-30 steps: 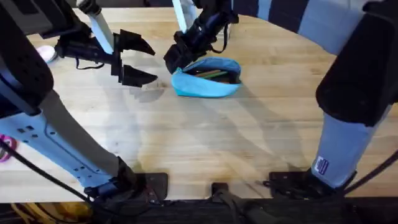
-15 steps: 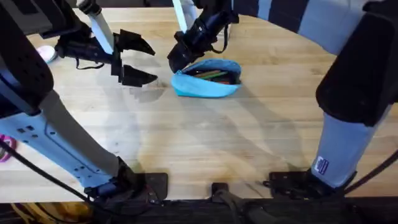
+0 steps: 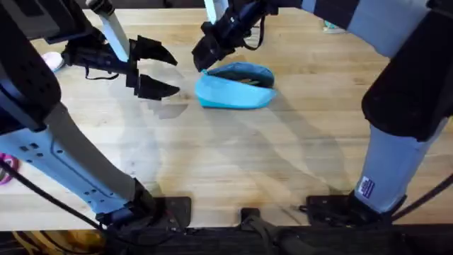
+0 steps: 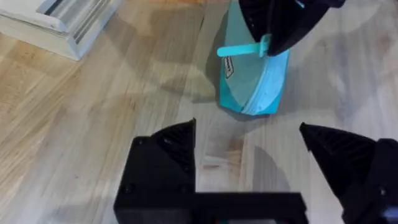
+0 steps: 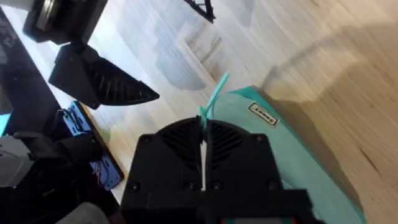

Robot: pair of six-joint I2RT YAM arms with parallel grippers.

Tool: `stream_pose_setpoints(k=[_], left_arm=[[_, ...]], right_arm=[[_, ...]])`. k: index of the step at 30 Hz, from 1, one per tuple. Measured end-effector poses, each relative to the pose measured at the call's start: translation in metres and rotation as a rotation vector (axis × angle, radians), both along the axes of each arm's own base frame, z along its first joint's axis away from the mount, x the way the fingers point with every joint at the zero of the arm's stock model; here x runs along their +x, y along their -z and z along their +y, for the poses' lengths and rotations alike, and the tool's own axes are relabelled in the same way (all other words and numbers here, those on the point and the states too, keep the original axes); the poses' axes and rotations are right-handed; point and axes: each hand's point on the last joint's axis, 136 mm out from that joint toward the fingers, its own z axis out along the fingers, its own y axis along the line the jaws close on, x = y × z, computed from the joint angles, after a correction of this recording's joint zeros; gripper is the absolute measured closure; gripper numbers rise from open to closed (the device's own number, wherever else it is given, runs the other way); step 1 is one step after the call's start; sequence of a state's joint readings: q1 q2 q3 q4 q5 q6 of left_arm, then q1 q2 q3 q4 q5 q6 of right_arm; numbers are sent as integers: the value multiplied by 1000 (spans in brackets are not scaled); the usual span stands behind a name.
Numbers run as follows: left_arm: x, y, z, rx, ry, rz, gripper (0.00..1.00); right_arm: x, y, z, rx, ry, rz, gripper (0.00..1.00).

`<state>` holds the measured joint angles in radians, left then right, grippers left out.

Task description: Unzip the bag, pick up the pens from the table one at a time and place them inside, then zip the bag closed.

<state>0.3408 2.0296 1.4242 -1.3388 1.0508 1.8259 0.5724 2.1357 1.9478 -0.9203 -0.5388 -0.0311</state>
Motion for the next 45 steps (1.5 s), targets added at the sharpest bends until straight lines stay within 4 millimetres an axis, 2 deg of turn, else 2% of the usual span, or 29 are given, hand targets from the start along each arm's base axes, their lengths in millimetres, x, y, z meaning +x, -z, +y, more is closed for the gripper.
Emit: stream_pose_setpoints(k=[5,9,18,26,35,37,40,42,45], left_arm=[[-2,-1,-5,-3,12,11,7],[-4,2,-20,-5,56,18,7],[-10,36,-58,-38,163,103,8],[-3,29,-73,-92,165,60,7],[1,21,-76,-143,142,47,8],[1,20,-76,-147,139,48,151],[2,19,-76,-153,137,45,634],[2,19,-76,-153,138,42,911],[2,19,-77,-156,138,40,955]], right_arm=[[3,-1,-1,-8,3,-14,970],[3,-1,-1,-11,5,-18,970],[4,-1,-2,-13,6,-19,970],[4,-1,-2,-13,6,-19,971],[4,-1,-2,-13,6,-19,971],[4,-1,-2,-13,6,-19,971],[4,0,-2,-14,6,-20,971],[5,0,-3,-20,10,-28,971],[8,0,-3,-28,14,-38,971]])
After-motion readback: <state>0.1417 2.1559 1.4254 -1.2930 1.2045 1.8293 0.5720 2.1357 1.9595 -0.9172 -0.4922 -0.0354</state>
